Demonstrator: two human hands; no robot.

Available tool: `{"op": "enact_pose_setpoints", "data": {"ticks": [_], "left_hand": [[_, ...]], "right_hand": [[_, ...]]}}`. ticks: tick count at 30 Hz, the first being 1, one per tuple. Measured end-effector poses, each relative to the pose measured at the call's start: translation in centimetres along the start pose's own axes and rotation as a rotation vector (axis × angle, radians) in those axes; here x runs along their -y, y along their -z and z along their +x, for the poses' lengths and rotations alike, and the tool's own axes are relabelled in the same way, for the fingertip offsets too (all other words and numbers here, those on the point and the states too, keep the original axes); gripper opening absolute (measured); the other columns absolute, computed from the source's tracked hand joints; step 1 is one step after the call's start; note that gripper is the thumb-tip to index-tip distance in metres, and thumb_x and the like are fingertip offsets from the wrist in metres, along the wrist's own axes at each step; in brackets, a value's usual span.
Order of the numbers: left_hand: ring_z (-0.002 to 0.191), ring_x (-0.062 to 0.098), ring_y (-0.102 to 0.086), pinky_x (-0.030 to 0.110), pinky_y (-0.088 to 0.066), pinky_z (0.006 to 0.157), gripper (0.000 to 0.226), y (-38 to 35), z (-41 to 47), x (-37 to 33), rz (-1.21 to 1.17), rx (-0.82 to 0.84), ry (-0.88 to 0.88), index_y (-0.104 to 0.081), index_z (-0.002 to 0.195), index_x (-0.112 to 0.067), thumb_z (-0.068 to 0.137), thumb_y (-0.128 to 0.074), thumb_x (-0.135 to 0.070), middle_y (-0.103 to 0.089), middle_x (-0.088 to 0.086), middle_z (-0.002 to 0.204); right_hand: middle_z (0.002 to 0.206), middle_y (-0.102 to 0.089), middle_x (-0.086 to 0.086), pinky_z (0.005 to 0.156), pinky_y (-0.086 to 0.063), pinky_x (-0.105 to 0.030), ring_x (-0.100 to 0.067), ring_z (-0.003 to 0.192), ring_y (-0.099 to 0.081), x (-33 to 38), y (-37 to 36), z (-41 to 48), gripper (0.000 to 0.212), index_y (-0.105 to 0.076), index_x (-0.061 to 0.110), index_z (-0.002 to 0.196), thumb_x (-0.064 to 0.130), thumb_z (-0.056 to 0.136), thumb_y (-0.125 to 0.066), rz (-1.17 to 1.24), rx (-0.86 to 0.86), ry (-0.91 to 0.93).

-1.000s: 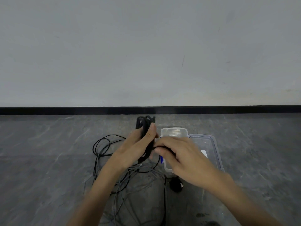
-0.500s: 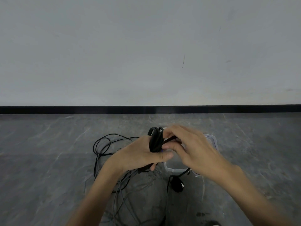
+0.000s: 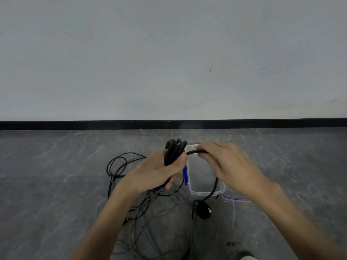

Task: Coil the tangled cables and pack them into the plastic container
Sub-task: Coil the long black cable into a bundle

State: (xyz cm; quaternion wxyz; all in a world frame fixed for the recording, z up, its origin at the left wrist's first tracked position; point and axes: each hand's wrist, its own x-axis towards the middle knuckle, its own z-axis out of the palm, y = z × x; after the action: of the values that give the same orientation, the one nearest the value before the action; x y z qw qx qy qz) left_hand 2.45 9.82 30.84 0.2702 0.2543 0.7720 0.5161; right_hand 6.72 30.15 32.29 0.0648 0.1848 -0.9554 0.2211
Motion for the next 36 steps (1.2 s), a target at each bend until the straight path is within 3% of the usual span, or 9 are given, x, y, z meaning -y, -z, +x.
{"op": "enact_pose_setpoints", "data": {"ticks": [4,7,9,12,18,21,25,29,36], "left_hand": [[0.049,0.012,-0.052,0.040,-0.050,0.069,0.069,0.2,-0.1,0.0,-0.004,-0.037,0.030,-0.054,0.066,-0.008,0.081,-0.039,-0.074,-0.052,-0.003,0.049],[0.049,0.014,-0.049,0.033,-0.046,0.064,0.085,0.2,-0.2,-0.1,-0.036,-0.010,0.065,-0.055,0.081,0.009,0.081,-0.039,-0.075,-0.051,0.003,0.052],[0.046,0.012,-0.046,0.024,-0.043,0.060,0.081,0.1,-0.3,-0.3,-0.090,0.040,0.071,-0.054,0.087,0.008,0.085,-0.040,-0.072,-0.049,0.001,0.052],[0.043,0.012,-0.043,0.022,-0.042,0.054,0.057,-0.1,-0.4,-0.7,-0.216,0.080,0.077,-0.055,0.087,-0.005,0.089,-0.042,-0.061,-0.047,-0.002,0.051],[0.041,0.013,-0.040,0.020,-0.039,0.049,0.050,-0.2,-0.4,-1.2,-0.278,0.103,0.084,-0.058,0.081,-0.013,0.092,-0.044,-0.059,-0.045,0.000,0.051],[0.039,0.012,-0.038,0.020,-0.038,0.048,0.053,-0.1,-0.4,-1.0,-0.284,0.132,0.077,-0.057,0.079,-0.012,0.090,-0.041,-0.062,-0.043,-0.002,0.049],[0.037,0.011,-0.036,0.020,-0.036,0.045,0.055,-0.1,-0.3,-1.2,-0.323,0.175,0.104,-0.057,0.077,-0.014,0.087,-0.041,-0.067,-0.042,-0.003,0.047],[0.032,0.009,-0.035,0.019,-0.033,0.041,0.053,-0.1,-0.3,-1.4,-0.473,0.247,0.080,-0.055,0.074,-0.013,0.086,-0.042,-0.063,-0.039,-0.003,0.044],[0.030,0.007,-0.036,0.016,-0.033,0.037,0.051,-0.2,-0.1,-1.1,-0.579,0.295,0.048,-0.056,0.072,-0.013,0.088,-0.042,-0.058,-0.040,-0.005,0.042]], "right_hand": [[0.069,-0.058,0.013,0.060,-0.040,-0.010,-0.003,0.063,-0.057,-0.2,0.1,0.2,0.013,-0.069,0.009,0.099,0.013,0.095,-0.057,0.209,-0.063,-0.047],[0.068,-0.058,0.018,0.060,-0.042,-0.010,-0.005,0.067,-0.060,-0.2,0.2,0.3,0.012,-0.071,0.010,0.099,0.011,0.092,-0.061,0.315,-0.140,-0.056],[0.078,-0.065,0.017,0.068,-0.046,-0.010,-0.001,0.076,-0.064,-0.2,0.5,0.2,0.011,-0.070,0.012,0.099,0.009,0.090,-0.064,0.442,-0.162,-0.092],[0.091,-0.071,0.006,0.081,-0.052,-0.021,-0.009,0.090,-0.067,-0.1,0.9,0.2,0.013,-0.070,0.012,0.101,0.007,0.091,-0.062,0.659,-0.135,-0.171],[0.082,-0.071,0.000,0.077,-0.051,-0.044,-0.020,0.080,-0.066,0.2,0.8,0.5,0.008,-0.071,0.013,0.092,0.009,0.089,-0.064,0.610,-0.231,-0.180],[0.080,-0.070,0.003,0.076,-0.052,-0.038,-0.017,0.079,-0.065,0.1,0.6,0.5,0.005,-0.070,0.014,0.090,0.013,0.087,-0.067,0.613,-0.284,-0.173],[0.081,-0.069,0.010,0.073,-0.049,-0.016,-0.005,0.080,-0.065,0.3,0.3,0.6,0.007,-0.069,0.016,0.089,0.010,0.087,-0.067,0.613,-0.344,-0.147],[0.078,-0.069,0.008,0.072,-0.050,-0.026,-0.010,0.076,-0.064,-0.1,0.2,0.9,0.009,-0.071,0.016,0.089,0.013,0.090,-0.063,0.614,-0.264,-0.192],[0.064,-0.054,0.005,0.063,-0.037,-0.015,-0.002,0.059,-0.049,-0.1,-0.6,0.7,0.023,-0.069,0.003,0.097,0.006,0.098,-0.046,0.575,-0.125,-0.201]]}}
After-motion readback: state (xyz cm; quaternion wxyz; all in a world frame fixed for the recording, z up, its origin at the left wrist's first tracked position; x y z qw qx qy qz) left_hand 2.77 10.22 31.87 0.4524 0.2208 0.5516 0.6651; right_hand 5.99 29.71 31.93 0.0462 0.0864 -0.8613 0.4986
